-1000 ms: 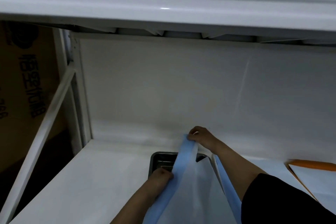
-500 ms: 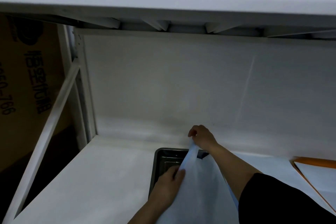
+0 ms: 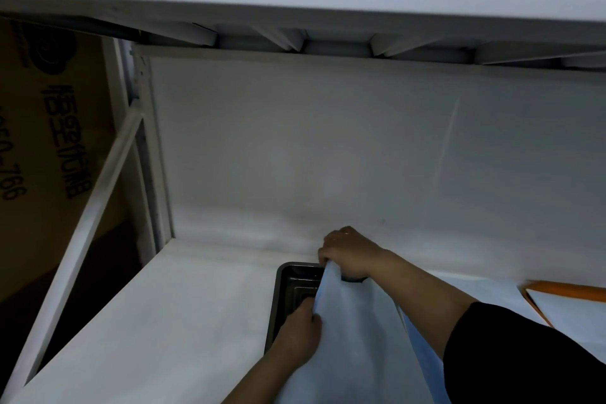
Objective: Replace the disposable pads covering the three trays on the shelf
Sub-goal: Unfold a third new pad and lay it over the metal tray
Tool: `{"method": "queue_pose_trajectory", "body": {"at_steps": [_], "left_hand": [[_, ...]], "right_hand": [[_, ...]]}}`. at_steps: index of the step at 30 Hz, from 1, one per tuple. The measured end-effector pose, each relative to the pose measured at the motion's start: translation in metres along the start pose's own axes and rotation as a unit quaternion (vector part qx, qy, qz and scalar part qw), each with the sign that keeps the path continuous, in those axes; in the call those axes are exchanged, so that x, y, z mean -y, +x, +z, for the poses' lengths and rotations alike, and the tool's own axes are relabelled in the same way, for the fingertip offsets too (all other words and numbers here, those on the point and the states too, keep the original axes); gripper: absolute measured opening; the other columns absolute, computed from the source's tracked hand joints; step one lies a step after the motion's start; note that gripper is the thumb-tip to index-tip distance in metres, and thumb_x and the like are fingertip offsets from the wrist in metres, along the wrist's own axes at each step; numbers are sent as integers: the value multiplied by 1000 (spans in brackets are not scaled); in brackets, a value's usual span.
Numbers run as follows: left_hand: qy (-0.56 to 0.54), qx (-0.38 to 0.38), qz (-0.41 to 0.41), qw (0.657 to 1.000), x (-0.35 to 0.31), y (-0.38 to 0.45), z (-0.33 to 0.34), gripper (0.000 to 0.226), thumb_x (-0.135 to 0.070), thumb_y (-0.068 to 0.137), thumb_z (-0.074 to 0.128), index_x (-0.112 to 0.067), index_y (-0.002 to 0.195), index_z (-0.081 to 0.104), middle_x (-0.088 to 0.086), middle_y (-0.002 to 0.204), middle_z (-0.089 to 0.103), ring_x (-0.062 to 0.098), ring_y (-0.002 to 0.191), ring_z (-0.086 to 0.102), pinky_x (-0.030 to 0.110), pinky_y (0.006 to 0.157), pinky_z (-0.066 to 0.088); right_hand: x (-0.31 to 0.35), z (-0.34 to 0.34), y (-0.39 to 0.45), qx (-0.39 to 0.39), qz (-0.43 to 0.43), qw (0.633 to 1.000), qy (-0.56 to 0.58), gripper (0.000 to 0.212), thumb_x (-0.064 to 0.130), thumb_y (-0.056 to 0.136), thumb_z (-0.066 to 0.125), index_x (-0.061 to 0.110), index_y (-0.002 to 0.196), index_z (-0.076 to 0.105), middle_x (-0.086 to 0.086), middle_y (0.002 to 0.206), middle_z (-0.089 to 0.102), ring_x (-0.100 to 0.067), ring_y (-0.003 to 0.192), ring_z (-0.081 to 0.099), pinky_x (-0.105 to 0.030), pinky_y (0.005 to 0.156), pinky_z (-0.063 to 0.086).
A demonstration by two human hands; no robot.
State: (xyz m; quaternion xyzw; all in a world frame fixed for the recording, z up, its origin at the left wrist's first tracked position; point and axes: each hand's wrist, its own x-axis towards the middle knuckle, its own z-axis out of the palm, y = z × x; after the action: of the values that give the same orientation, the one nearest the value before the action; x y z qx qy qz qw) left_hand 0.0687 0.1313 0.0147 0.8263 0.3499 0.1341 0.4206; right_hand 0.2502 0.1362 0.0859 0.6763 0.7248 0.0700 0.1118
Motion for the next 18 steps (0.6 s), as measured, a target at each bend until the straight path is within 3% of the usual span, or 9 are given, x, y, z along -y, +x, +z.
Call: {"method": "queue_pose_trajectory", "body": {"at_steps": [3, 6, 8, 9, 10, 12, 14, 16, 18], "left_hand": [[-29, 14, -25, 999, 0, 0, -2, 22, -12, 100, 34, -26, 85, 44, -12, 85, 46, 1, 76, 46, 14, 60, 34], [-6, 26, -63, 998, 6, -2, -6, 24, -18, 99, 33, -21, 77, 40, -6, 83, 44, 5, 74, 43, 22, 66, 34], [34, 48, -82, 995, 10, -7, -10, 27, -21, 99, 33, -22, 72, 34, -3, 85, 44, 10, 81, 45, 24, 69, 33], [51, 57, -92, 993, 9, -9, -11, 27, -22, 98, 34, -22, 71, 33, -1, 88, 46, 14, 88, 48, 24, 71, 32], [66, 61, -102, 991, 11, -12, -12, 27, -23, 98, 35, -22, 71, 33, 1, 92, 50, 18, 95, 51, 23, 73, 32], [101, 45, -113, 987, 13, -18, -18, 27, -25, 96, 39, -20, 70, 34, 5, 102, 55, 22, 108, 54, 23, 74, 33], [109, 27, -125, 986, 19, -20, -23, 22, -26, 94, 43, -20, 73, 37, 7, 115, 56, 22, 112, 54, 23, 76, 35], [113, 23, -132, 984, 28, -17, -27, 23, -28, 90, 48, -26, 72, 34, 3, 115, 56, 21, 111, 54, 22, 75, 35], [108, 28, -137, 984, 36, -13, -29, 25, -28, 88, 51, -27, 69, 34, -4, 94, 53, 19, 98, 55, 22, 70, 35]], "right_hand": [[14, 2, 7, 13, -8, 999, -50, 32, -2, 80, 52, 19, 101, 64, -6, 110, 60, -26, 112, 44, -34, 103, 29], [23, 3, 10, 9, -18, 993, -115, 20, 6, 79, 61, 14, 94, 71, -8, 99, 65, -28, 104, 51, -37, 100, 32], [25, 8, 13, -55, -11, 988, -143, 22, 14, 46, 86, 18, 63, 72, -3, 72, 65, -24, 77, 61, -37, 85, 50], [24, 13, 14, -97, -5, 985, -145, 30, 12, 30, 89, 18, 51, 67, -2, 62, 62, -23, 65, 61, -39, 77, 55], [26, 19, 17, -126, -5, 984, -124, 32, 7, 27, 88, 14, 49, 66, -5, 62, 61, -24, 64, 62, -44, 76, 56], [35, 29, 24, -108, 31, 988, -110, 28, 6, 38, 87, 10, 58, 68, -9, 75, 65, -26, 75, 63, -47, 84, 53], [44, 35, 28, -119, 69, 988, -73, 30, 15, 36, 88, 15, 60, 69, -5, 79, 66, -23, 76, 64, -36, 76, 53], [48, 37, 28, -83, 87, 992, -25, 24, 12, 69, 72, 11, 93, 69, -10, 109, 60, -27, 102, 57, -36, 87, 43], [46, 43, 29, -43, 113, 993, 3, 34, 5, 88, 46, 9, 121, 54, -11, 131, 45, -28, 121, 41, -38, 96, 32]]}}
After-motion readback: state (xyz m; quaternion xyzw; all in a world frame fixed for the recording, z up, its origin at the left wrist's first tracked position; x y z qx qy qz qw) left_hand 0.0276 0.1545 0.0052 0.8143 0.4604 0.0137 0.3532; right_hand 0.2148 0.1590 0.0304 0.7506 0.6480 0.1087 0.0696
